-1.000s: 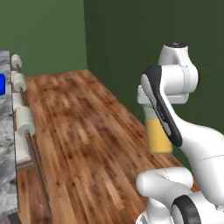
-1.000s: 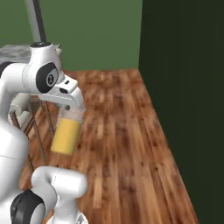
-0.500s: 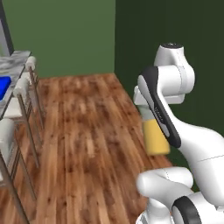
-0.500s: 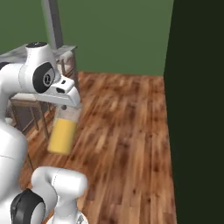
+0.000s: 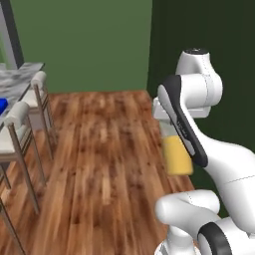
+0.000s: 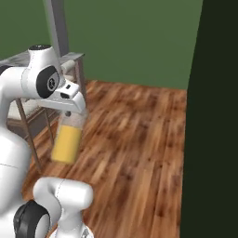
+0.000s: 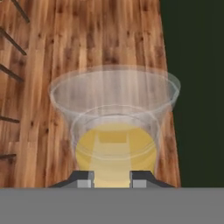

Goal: There is a tray on the dining counter. Grab the cup, mug, and pitcher and place them on the tray. The pitcher may be placed next to the tray if it cannot fit the tray.

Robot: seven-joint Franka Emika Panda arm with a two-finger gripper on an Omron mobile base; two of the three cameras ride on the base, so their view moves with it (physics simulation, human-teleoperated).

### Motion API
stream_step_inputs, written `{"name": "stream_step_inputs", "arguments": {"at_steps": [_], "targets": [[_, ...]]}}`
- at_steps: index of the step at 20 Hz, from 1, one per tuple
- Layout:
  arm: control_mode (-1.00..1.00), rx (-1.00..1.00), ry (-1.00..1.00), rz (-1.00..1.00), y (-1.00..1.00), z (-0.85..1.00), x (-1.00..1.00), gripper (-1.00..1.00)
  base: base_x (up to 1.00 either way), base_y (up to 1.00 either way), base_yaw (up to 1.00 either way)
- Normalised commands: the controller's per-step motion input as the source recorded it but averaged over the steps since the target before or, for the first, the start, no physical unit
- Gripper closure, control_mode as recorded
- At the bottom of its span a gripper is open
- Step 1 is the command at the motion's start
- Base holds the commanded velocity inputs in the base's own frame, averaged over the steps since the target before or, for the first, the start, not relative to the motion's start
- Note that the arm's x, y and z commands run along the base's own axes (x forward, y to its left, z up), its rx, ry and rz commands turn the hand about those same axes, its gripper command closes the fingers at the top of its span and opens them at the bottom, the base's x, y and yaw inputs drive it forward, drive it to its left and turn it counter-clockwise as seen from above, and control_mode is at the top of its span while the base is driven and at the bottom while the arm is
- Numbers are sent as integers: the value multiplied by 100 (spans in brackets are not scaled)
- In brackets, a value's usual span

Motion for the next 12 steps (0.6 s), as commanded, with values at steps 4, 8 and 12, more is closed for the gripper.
{"name": "stream_step_inputs", "arguments": {"at_steps": [4, 8, 12], "targets": [[100, 0, 0, 0, 0, 0, 0, 100, 100, 0, 22], [100, 0, 0, 0, 0, 0, 0, 100, 100, 0, 26], [100, 0, 0, 0, 0, 0, 0, 100, 100, 0, 29]]}}
